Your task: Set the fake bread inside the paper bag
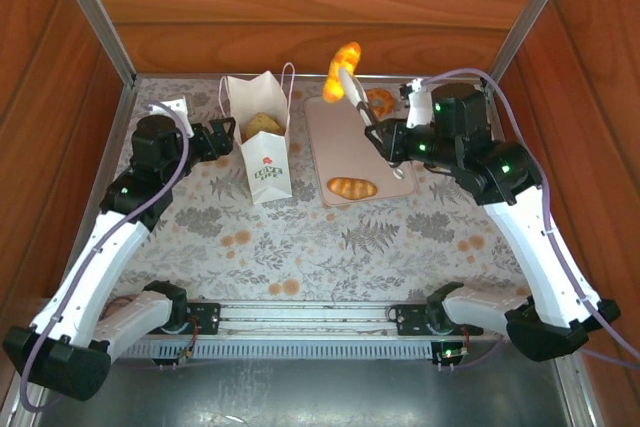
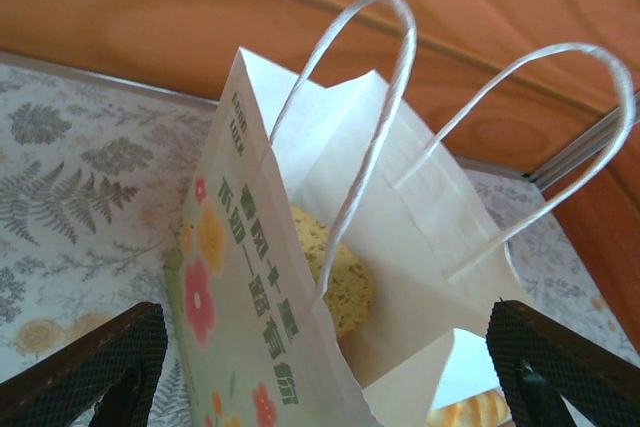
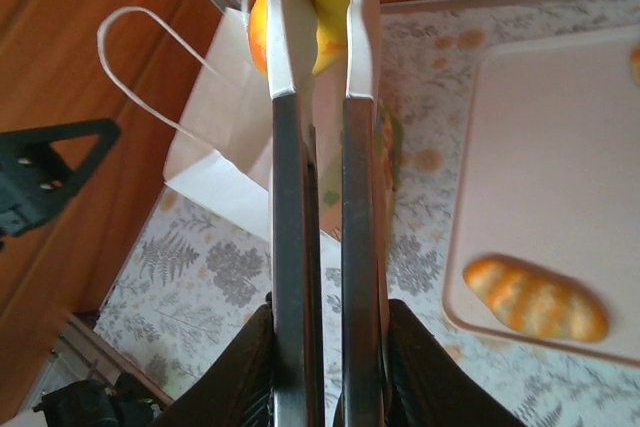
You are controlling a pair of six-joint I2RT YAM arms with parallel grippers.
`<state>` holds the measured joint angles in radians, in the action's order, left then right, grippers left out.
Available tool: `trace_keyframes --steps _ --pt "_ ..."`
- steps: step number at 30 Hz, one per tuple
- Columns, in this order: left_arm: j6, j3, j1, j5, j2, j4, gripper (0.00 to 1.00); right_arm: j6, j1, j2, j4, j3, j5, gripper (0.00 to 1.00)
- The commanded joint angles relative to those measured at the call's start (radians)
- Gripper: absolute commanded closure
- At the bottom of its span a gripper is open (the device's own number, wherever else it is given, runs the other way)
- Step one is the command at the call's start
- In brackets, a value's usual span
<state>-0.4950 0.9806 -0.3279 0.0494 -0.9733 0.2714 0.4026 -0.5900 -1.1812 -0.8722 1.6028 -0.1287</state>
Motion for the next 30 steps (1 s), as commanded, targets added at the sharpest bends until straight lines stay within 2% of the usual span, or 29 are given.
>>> trace_keyframes --steps 1,7,15,22,30 --pt "-0.016 0.044 -0.017 -0.048 -0.050 0.018 0.12 -0.029 -0.040 -0.037 0.113 0.058 -0.020 0.84" --pt "-0.008 0.079 -0.019 -0.079 -0.114 0.021 0.15 -0.067 -0.115 -0.135 0.171 0.129 -0.011 0.84" --pt "0.002 0.071 -0.019 -0.052 -0.163 0.000 0.21 -0.110 -0.194 -0.272 0.159 0.252 0.040 0.84" --pt "0.002 0.052 -0.019 -0.057 -0.175 -0.017 0.24 -0.142 -0.235 -0.378 0.095 0.341 0.064 0.83" --pt "-0.002 0.023 -0.019 -0.082 -0.177 -0.018 0.35 -0.160 -0.248 -0.461 0.044 0.371 0.083 0.83"
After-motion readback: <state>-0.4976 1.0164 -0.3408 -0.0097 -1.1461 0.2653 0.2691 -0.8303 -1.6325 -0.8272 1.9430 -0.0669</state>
